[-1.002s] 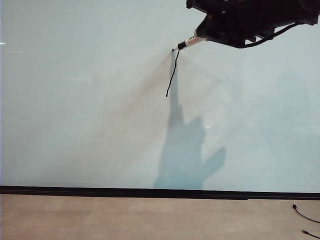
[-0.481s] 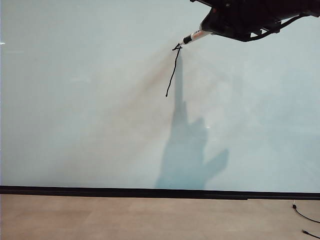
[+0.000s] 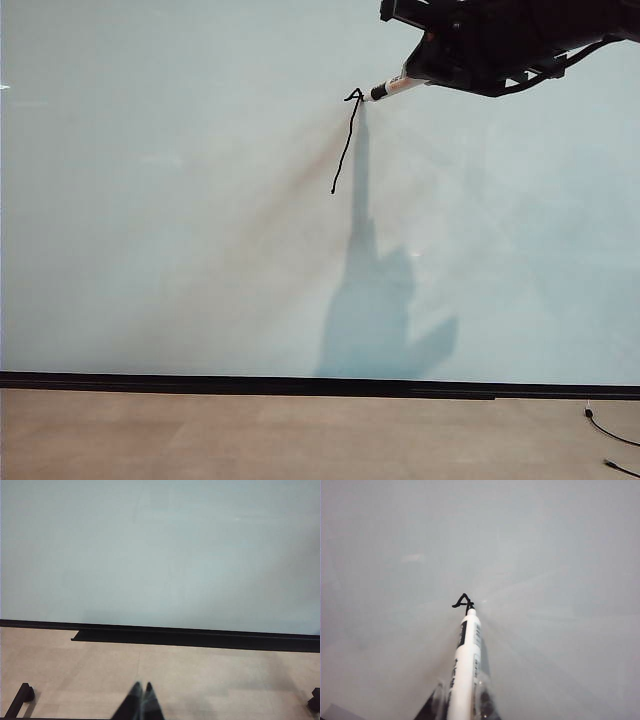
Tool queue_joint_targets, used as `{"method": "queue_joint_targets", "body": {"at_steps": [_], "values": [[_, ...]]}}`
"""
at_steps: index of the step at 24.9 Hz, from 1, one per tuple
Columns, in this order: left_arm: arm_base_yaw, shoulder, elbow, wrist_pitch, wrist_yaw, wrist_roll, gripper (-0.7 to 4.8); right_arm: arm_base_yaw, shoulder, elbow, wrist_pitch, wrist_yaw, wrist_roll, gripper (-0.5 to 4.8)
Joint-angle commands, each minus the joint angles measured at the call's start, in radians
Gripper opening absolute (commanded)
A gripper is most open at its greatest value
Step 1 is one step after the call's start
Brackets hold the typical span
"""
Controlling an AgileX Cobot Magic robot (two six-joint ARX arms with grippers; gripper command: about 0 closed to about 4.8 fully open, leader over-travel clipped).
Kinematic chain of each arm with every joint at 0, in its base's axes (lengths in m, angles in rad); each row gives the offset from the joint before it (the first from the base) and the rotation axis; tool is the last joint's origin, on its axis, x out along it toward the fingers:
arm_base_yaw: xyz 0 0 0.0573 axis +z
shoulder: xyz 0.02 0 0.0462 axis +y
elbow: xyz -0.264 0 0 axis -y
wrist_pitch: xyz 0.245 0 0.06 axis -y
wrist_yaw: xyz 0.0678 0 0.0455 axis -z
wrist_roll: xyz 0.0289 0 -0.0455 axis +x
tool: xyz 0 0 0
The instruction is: Pick up the pen on the shelf to the right of the whiteboard and write the letter A.
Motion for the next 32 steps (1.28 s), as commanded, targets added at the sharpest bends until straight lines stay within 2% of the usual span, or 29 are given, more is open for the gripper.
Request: {"method": "queue_joint_targets", "body": {"at_steps": [1,32], "values": [[0.000,0.000,0.002,0.008,0.000,0.005,-0.05,-0.005,-0.003,0.003,-0.014,0.040,0.002,-0.09],[0.000,0.000,0.002,0.008,0.000,0.005,-0.04,0.003,-0.026,-0.090,-0.019,0.087,0.013,-0.09]]}}
